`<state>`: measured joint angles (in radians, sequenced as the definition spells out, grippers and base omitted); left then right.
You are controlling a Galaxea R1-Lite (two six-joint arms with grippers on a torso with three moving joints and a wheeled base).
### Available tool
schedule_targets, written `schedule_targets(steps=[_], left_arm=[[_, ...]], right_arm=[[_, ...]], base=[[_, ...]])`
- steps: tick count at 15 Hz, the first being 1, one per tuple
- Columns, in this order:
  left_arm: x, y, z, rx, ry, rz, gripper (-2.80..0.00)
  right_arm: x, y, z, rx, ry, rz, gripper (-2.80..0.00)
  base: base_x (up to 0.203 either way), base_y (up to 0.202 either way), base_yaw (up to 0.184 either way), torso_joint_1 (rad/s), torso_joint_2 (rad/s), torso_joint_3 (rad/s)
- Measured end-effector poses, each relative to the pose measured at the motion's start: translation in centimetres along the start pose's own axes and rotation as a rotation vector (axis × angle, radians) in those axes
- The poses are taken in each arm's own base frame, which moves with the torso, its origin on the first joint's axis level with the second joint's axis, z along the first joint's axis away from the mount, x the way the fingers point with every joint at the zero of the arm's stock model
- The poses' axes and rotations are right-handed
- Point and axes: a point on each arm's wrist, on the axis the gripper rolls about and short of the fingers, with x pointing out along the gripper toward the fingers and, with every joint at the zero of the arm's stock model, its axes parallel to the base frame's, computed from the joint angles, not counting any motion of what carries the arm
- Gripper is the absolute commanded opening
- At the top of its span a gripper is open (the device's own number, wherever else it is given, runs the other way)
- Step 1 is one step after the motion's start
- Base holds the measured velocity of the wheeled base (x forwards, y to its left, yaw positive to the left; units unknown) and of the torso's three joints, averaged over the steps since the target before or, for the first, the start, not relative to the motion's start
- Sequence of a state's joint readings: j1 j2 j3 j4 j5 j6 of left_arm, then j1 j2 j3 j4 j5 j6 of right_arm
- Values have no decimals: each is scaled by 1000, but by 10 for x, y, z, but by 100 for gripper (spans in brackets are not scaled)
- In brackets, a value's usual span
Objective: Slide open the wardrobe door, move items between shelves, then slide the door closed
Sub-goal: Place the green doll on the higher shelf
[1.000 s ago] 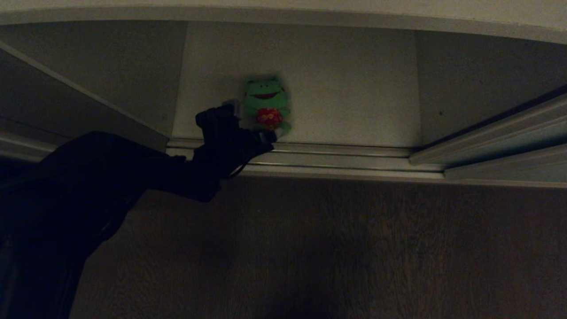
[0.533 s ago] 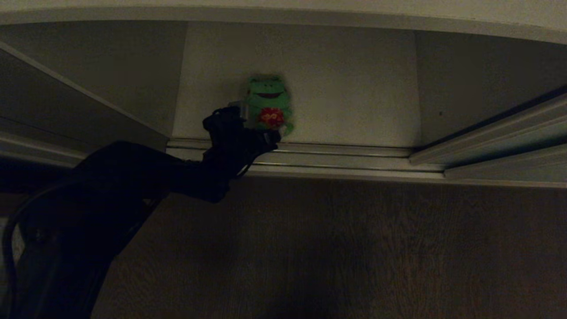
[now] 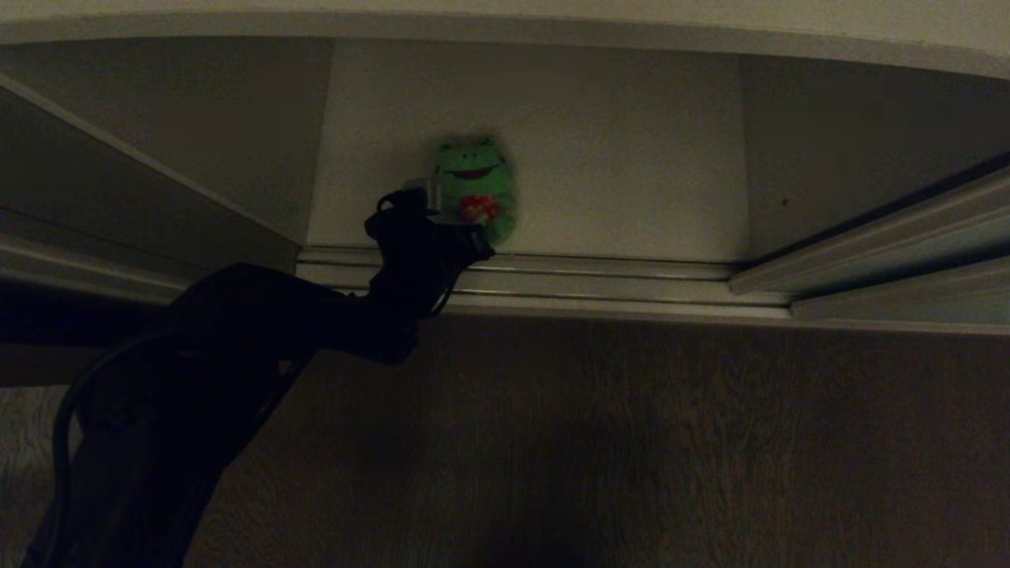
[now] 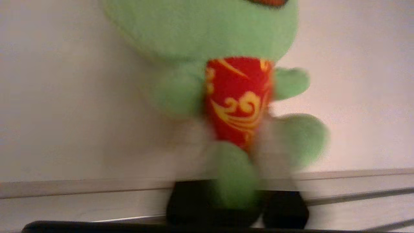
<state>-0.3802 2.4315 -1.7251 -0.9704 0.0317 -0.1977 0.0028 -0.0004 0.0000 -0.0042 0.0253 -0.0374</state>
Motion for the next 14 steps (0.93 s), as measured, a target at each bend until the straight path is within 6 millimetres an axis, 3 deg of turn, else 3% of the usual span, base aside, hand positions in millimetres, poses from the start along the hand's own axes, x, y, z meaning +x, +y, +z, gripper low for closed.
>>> schedule_targets(steps=[5, 8, 11, 14], left_arm=[[0, -8, 2, -8, 19, -12, -280], [-7, -12, 22, -9, 53, -2, -280], [-30, -17, 51, -2, 122, 11, -280], [-66, -22, 85, 6, 207, 24, -280]], right_arm=[[0, 0, 0, 0, 0, 0, -280], [0, 0, 0, 0, 0, 0, -280], [0, 0, 0, 0, 0, 0, -280], [0, 0, 0, 0, 0, 0, -280]], base=[[0, 0, 0, 0, 0, 0], [0, 0, 0, 0, 0, 0], [0, 0, 0, 0, 0, 0], [0, 0, 0, 0, 0, 0]])
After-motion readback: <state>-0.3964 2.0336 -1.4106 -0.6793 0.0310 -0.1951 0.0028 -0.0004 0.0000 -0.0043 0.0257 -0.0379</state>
